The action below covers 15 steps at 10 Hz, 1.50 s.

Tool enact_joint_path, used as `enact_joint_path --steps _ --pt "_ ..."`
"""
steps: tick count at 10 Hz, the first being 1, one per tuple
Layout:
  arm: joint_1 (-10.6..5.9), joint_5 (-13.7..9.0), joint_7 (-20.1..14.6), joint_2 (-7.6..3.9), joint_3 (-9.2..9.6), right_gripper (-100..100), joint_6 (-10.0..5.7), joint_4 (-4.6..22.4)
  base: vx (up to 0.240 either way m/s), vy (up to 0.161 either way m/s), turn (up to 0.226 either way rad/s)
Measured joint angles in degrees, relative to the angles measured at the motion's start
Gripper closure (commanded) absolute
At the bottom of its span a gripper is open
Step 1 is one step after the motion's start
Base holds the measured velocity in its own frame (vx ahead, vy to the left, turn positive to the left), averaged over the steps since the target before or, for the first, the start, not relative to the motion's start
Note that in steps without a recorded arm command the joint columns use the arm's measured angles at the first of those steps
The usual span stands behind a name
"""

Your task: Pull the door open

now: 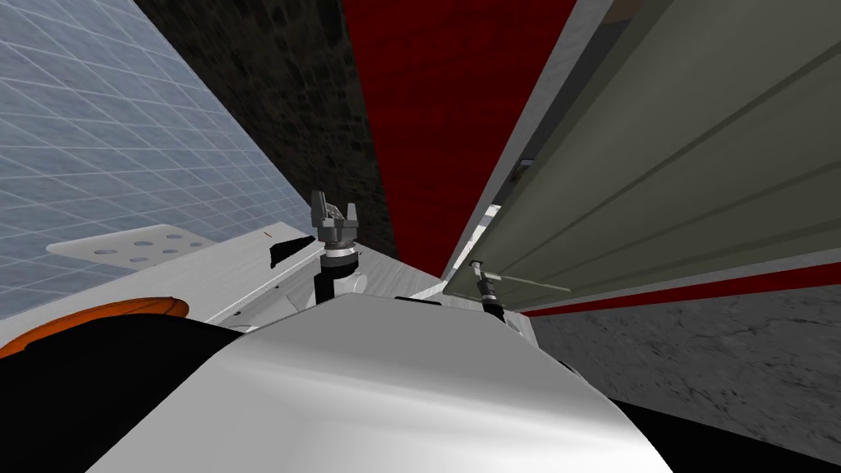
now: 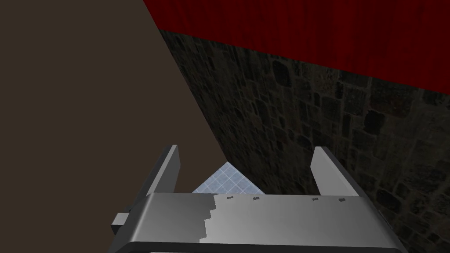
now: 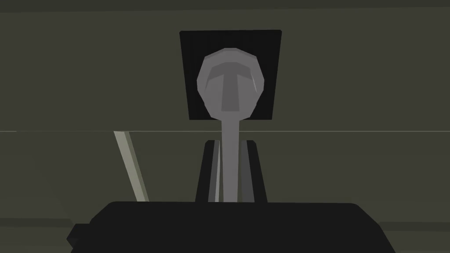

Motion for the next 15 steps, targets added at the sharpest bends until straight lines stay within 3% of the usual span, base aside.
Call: enact_joint_path --steps 2,6,8,10,13,15 --pt "0.4 0.1 -0.9 -0.94 0.58 100 -1.56 0.7 -0.206 -0.065 0.156" --pt "3.5 0.8 -2.9 -2.58 2.45 100 -3.77 -1.1 -0.203 -0.07 0.133" --pt "3.94 1.0 -3.9 -3.42 3.25 100 -5.43 -0.3 -0.169 -0.05 0.081" --pt "4.86 1.1 -4.1 -3.57 3.64 100 -5.99 -0.5 -0.147 -0.082 0.161" --pt "6.01 1.3 -5.2 -4.59 4.47 100 -9.08 0.3 -0.188 -0.079 0.159" --pt "7.94 1.4 -5.7 -5.26 5.01 100 -10.33 -0.6 -0.153 -0.029 0.08"
